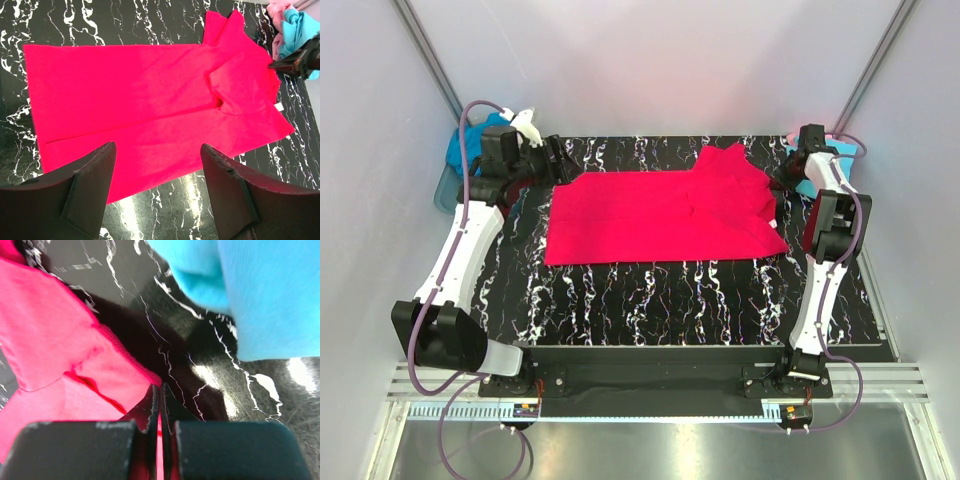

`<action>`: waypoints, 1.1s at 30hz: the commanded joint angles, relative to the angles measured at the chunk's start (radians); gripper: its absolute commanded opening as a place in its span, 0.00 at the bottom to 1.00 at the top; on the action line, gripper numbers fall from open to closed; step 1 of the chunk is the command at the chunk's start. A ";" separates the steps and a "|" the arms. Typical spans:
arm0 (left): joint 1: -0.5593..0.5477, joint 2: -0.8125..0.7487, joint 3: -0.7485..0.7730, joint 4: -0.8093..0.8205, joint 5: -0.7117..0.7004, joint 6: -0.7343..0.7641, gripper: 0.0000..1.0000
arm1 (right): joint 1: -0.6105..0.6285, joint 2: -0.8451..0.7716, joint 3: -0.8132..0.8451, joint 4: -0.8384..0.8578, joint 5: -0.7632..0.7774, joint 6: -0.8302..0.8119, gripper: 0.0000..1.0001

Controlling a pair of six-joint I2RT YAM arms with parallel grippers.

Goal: Fold and stack the t-shirts
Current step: Fold the tshirt

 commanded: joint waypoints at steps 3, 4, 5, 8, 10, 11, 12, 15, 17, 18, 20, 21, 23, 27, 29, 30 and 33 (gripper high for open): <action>0.006 -0.029 0.036 0.008 -0.015 0.024 0.74 | -0.019 -0.037 0.094 -0.039 0.073 -0.005 0.00; 0.006 -0.029 0.039 0.008 -0.017 0.025 0.74 | -0.019 -0.029 0.105 -0.042 0.076 -0.005 0.00; 0.006 -0.028 0.040 0.003 -0.017 0.025 0.74 | -0.022 -0.028 0.108 -0.048 0.092 -0.002 0.00; 0.006 -0.022 0.042 0.000 -0.024 0.027 0.74 | -0.025 -0.024 0.110 -0.067 0.125 0.000 0.00; 0.006 -0.015 0.043 0.000 -0.031 0.027 0.74 | -0.028 -0.026 0.110 -0.077 0.133 0.002 0.00; 0.006 -0.008 0.043 0.000 -0.032 0.028 0.74 | -0.028 -0.024 0.111 -0.079 0.133 0.000 0.00; 0.006 -0.002 0.043 -0.002 -0.032 0.025 0.74 | -0.030 -0.024 0.113 -0.086 0.133 0.002 0.00; 0.006 0.018 0.040 -0.002 -0.037 0.024 0.74 | -0.033 -0.031 0.114 -0.099 0.179 0.003 0.00; 0.006 0.032 0.040 0.000 -0.038 0.021 0.74 | -0.037 -0.026 0.119 -0.096 0.166 0.003 0.00; 0.006 0.035 0.040 -0.002 -0.035 0.018 0.74 | -0.038 -0.023 0.120 -0.093 0.160 0.003 0.00; 0.006 0.050 0.043 0.000 -0.038 0.015 0.74 | -0.036 -0.020 0.124 -0.093 0.152 0.008 0.00; 0.006 0.055 0.043 0.000 -0.040 0.016 0.74 | -0.036 -0.018 0.130 -0.093 0.156 0.011 0.00; 0.005 0.064 0.043 0.001 -0.055 0.019 0.74 | -0.038 -0.014 0.134 -0.094 0.169 0.011 0.00; 0.006 0.074 0.052 0.001 -0.052 0.004 0.74 | -0.041 0.003 0.156 -0.097 0.172 0.018 0.00; 0.005 0.087 0.065 0.003 -0.037 0.001 0.73 | -0.041 0.009 0.163 -0.097 0.172 0.020 0.00; 0.003 0.092 0.080 0.003 -0.037 -0.001 0.73 | -0.041 0.015 0.173 -0.096 0.168 0.015 0.01; 0.003 0.098 0.101 0.003 -0.046 0.004 0.73 | -0.041 0.020 0.177 -0.083 0.140 0.018 0.40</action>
